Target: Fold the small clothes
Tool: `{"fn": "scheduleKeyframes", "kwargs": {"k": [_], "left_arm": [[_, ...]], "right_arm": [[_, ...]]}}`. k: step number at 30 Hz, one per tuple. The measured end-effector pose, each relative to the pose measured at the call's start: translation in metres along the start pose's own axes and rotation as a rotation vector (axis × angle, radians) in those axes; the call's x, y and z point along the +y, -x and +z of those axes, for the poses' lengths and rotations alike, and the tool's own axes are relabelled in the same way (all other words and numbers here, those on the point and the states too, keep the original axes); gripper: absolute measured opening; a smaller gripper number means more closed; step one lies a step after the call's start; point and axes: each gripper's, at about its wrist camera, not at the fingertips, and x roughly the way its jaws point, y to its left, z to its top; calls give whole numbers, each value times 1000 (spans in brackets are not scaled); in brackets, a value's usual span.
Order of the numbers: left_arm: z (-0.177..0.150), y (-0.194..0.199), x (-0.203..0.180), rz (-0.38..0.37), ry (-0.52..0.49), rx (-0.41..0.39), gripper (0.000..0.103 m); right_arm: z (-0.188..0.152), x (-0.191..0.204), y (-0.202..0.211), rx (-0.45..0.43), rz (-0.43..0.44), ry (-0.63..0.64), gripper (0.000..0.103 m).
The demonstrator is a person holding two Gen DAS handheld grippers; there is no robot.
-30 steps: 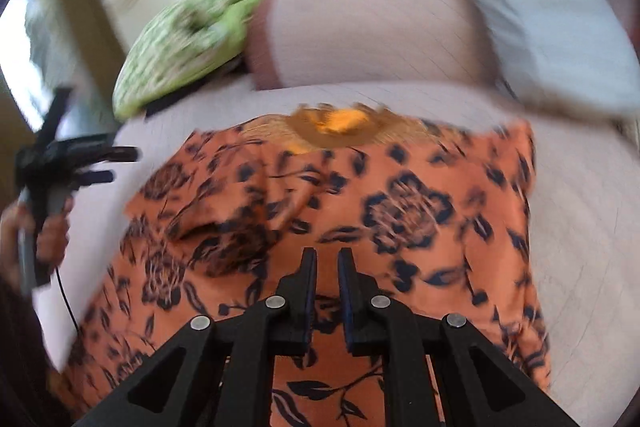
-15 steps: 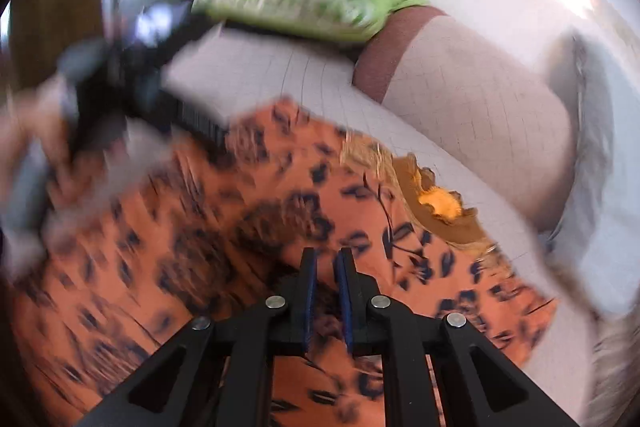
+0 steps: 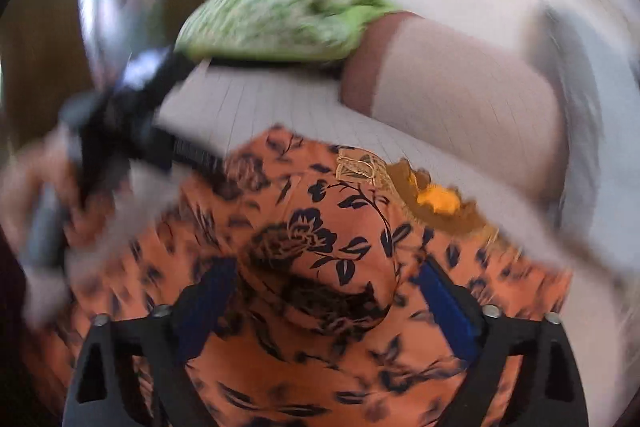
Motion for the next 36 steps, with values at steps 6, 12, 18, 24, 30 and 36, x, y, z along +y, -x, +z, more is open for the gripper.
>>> {"fn": "scheduleKeyframes", "kwargs": {"k": [6, 12, 18, 24, 30, 36], "left_arm": [[-2, -2, -1, 7, -19, 2, 82], [-2, -7, -7, 6, -22, 7, 82], [-4, -9, -13, 19, -26, -1, 82], [-9, -13, -33, 80, -79, -25, 82], [-11, -7, -40, 110, -81, -32, 82], [-11, 19, -44, 194, -89, -133, 82]], "right_arm": [[3, 24, -47, 203, -96, 377, 72], [-2, 40, -98, 288, -180, 585, 20], [19, -58, -40, 83, -110, 15, 7], [-77, -204, 7, -25, 13, -685, 18], [-185, -242, 8, 102, 8, -972, 38], [-176, -251, 31, -41, 48, -975, 59]]}}
